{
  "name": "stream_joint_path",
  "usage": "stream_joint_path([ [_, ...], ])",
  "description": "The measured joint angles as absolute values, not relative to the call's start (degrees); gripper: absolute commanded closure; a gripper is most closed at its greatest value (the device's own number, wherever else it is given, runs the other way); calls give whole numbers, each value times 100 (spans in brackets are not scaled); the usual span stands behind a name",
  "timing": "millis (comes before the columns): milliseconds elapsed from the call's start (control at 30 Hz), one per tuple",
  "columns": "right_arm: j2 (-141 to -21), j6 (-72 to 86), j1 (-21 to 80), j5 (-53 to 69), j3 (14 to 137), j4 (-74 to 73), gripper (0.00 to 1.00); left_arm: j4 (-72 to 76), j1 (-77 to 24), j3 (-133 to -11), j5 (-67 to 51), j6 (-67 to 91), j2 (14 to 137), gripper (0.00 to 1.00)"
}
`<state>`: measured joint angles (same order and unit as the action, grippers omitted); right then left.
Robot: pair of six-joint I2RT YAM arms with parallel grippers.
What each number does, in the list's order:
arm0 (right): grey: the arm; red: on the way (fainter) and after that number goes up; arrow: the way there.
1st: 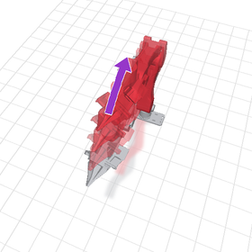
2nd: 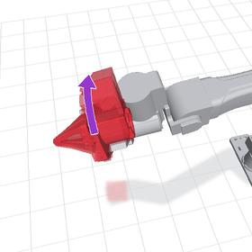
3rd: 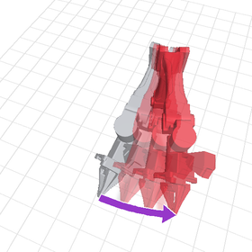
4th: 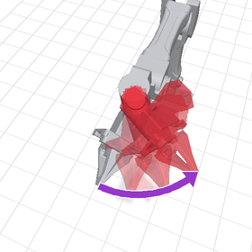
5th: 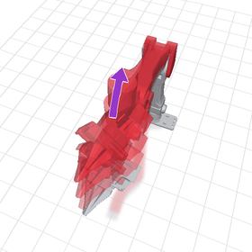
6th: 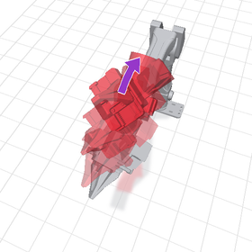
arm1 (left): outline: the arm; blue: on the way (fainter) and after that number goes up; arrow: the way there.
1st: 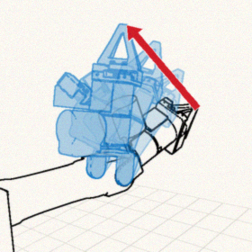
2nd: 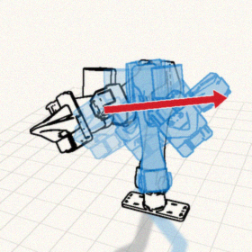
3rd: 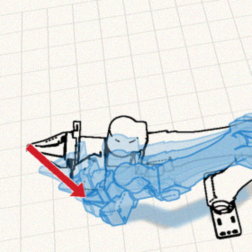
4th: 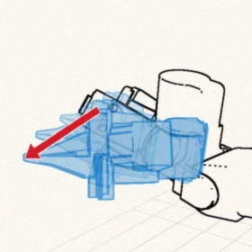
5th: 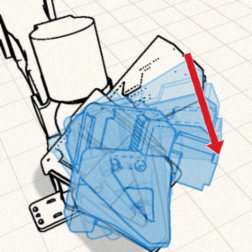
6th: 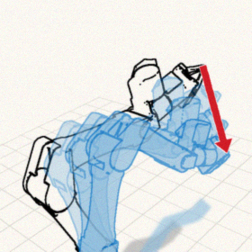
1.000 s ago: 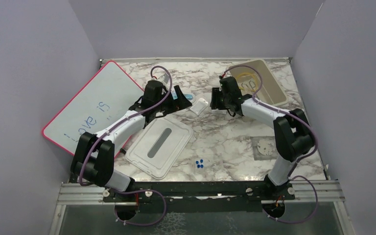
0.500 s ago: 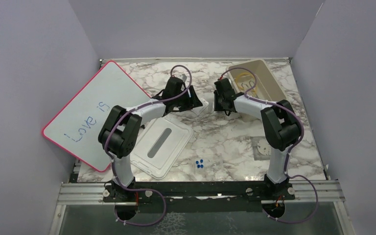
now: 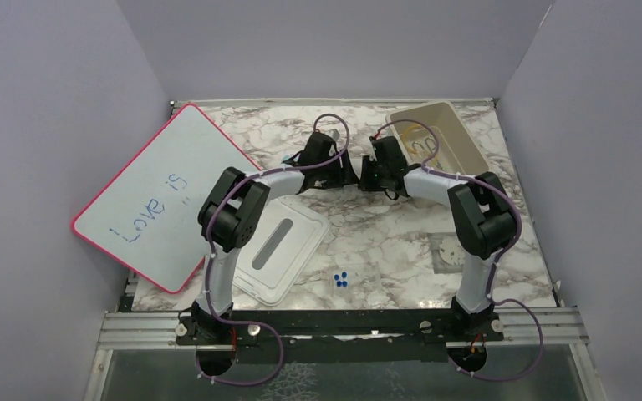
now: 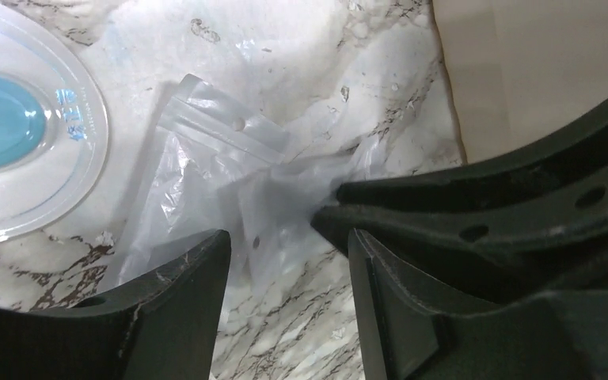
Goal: Organize the chemistry lab equipment
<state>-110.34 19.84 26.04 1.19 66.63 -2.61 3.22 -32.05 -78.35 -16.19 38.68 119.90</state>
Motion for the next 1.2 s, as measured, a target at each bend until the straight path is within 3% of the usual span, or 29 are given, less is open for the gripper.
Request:
stream_joint_path([
  [100,-11010,1935,2602,329,6595,-180,72,237,-3238,-7990,-1498,3804,12099,54],
  [300,-10910,1855,2580,628,6405,-45,72,183,-3238,-8038,-1431,3723,12182,89],
  [400,-10827,1835,2580,716,6294,-16,72,228,-3238,-7988,-1435,3673,12182,100],
  [600,-10503,1828,2580,753,6084,-106,65,235,-3240,-7673,-1551,3430,11926,100],
  [967,-8342,1037,2576,1317,5961,-742,25,-263,-3240,-7526,-2241,2368,10372,100],
  [1200,-7721,469,2576,2344,6099,-1125,21,-491,-3240,-7214,-3277,1452,8982,100],
])
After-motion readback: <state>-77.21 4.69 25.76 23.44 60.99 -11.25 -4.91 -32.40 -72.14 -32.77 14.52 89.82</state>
